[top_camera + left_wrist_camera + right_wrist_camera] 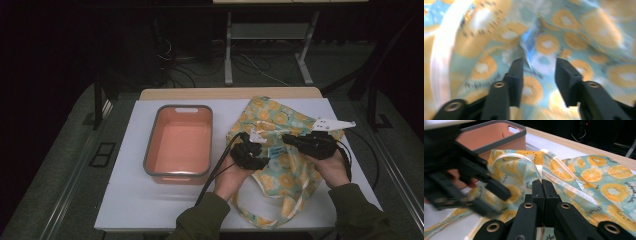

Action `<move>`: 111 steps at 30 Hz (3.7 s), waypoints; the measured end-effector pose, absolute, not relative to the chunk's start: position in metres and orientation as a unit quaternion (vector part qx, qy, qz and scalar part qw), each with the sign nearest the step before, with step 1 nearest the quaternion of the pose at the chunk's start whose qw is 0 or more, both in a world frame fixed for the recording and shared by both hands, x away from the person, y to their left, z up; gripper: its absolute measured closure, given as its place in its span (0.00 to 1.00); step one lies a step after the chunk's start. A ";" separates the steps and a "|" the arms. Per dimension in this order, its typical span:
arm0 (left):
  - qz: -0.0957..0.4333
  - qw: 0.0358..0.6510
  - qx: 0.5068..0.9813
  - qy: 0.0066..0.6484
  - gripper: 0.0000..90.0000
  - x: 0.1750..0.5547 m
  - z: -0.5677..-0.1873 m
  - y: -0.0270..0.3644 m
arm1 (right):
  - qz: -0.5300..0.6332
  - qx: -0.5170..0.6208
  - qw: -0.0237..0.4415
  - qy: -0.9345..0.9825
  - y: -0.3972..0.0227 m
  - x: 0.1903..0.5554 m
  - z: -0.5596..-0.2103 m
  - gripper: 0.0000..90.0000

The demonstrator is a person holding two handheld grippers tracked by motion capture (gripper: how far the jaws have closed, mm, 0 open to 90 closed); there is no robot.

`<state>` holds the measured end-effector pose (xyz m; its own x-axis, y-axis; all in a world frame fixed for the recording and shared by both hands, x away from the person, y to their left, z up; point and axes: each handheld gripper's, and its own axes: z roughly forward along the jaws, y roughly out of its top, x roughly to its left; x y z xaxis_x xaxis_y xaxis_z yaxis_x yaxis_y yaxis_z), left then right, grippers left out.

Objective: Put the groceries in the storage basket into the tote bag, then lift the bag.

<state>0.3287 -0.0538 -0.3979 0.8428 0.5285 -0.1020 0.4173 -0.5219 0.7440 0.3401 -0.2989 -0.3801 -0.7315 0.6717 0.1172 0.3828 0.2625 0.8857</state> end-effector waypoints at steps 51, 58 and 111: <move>0.047 0.413 0.868 0.271 0.40 0.270 -0.418 0.018 | 0.328 0.245 0.090 0.908 -0.264 0.248 -0.432 0.99; 0.054 0.412 0.866 0.276 0.40 0.271 -0.418 0.018 | 0.345 0.269 0.106 0.893 -0.292 0.258 -0.424 0.99; 0.121 0.505 0.775 0.361 1.00 0.341 -0.355 0.003 | 0.462 0.293 0.163 0.821 -0.320 0.310 -0.376 0.99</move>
<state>0.3413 0.0035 -0.3554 0.7102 0.6811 -0.1779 0.4375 -0.2291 0.8695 0.3104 -0.3201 -0.3763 -0.7749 0.6321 0.0038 0.3311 0.4008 0.8543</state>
